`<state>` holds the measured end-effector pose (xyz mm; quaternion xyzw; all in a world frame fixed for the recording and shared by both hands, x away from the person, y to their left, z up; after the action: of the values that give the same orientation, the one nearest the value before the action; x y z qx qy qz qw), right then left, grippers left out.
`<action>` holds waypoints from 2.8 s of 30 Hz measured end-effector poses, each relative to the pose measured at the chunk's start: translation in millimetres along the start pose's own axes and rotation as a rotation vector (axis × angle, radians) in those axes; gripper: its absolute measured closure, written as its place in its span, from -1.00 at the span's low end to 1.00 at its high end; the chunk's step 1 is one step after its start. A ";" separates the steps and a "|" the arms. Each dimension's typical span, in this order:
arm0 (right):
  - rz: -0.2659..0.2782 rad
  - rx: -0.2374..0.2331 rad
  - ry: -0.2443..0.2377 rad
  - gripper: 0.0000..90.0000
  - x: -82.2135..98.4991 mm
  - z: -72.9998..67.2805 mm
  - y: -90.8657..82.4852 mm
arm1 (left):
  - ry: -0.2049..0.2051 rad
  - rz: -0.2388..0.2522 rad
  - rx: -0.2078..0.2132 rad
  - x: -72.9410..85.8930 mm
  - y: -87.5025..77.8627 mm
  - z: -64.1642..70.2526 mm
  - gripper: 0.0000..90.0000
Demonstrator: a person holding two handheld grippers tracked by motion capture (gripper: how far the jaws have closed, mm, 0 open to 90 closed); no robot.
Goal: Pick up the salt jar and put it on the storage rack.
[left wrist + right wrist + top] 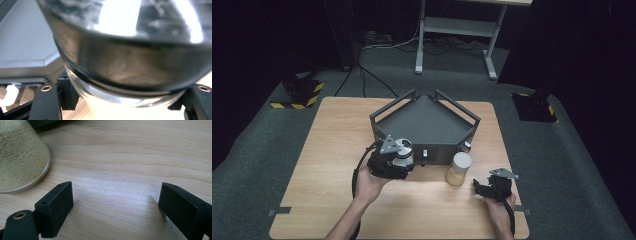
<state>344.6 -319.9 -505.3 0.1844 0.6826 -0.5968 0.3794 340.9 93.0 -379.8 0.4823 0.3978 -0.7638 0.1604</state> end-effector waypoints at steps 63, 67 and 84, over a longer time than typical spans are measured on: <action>0.000 0.000 0.000 -0.73 0.0 0.0 0.0 | -0.107 0.104 -0.178 -54.3 92.0 -40.3 -0.32; 0.000 0.000 0.000 -0.73 0.0 0.0 0.0 | -0.111 0.104 -0.192 -53.5 97.0 -41.5 -0.32; 0.000 0.000 0.000 -0.73 0.0 0.0 0.0 | -0.144 0.117 -0.190 -49.3 107.7 -47.3 -0.32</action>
<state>344.6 -319.9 -505.3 0.1843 0.6825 -0.5968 0.3795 461.3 54.2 -396.3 0.4313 0.4271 -0.7446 0.2779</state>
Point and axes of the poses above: each handheld gripper's, and its own axes: y roughly forward along the jaws, x roughly out of its underside, z roughly to its right, the point moved 9 cm from there along y, roughly forward along the jaws, and after that the axes turned 1 degree about y, right-handed, at the moved point
